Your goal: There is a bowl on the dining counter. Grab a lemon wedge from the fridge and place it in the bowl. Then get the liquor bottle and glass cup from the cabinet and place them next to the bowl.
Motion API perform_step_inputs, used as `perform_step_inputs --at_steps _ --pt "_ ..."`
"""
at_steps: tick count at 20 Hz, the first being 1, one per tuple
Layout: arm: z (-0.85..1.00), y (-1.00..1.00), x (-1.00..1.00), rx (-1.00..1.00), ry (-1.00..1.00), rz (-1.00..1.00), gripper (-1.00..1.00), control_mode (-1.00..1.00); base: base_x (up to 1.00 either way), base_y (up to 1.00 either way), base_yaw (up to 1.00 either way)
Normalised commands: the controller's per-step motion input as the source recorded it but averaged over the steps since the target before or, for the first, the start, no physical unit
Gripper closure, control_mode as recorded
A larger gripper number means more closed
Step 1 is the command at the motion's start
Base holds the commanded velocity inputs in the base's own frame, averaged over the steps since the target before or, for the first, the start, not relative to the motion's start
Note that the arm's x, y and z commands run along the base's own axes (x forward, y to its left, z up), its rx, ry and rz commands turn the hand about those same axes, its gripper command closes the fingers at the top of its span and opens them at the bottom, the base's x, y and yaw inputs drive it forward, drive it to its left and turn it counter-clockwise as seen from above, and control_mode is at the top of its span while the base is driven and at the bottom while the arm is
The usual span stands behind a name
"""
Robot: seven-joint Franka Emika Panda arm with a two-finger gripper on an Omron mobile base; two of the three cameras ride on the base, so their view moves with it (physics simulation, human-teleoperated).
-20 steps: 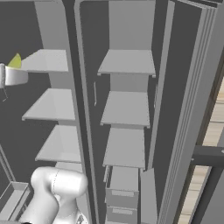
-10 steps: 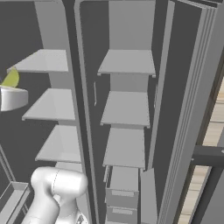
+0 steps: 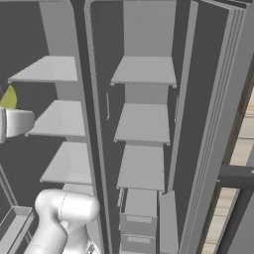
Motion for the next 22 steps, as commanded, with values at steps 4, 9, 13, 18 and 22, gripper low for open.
perform_step_inputs --at_steps 4,9,13,18,22 --pt "0.0 0.0 0.0 0.0 0.0 0.0 1.0 1.0 -0.81 0.0 0.16" --pt "0.0 0.0 0.0 0.0 0.0 0.0 1.0 1.0 -1.0 0.01 0.17" --pt "0.0 0.0 0.0 0.0 0.0 0.0 1.0 1.0 -1.0 0.0 0.21" --pt "0.0 0.0 0.0 0.0 0.0 0.0 1.0 1.0 -1.0 0.01 0.26" --pt "0.0 0.0 0.0 0.0 0.0 0.0 1.0 1.0 -1.0 0.21 0.37"
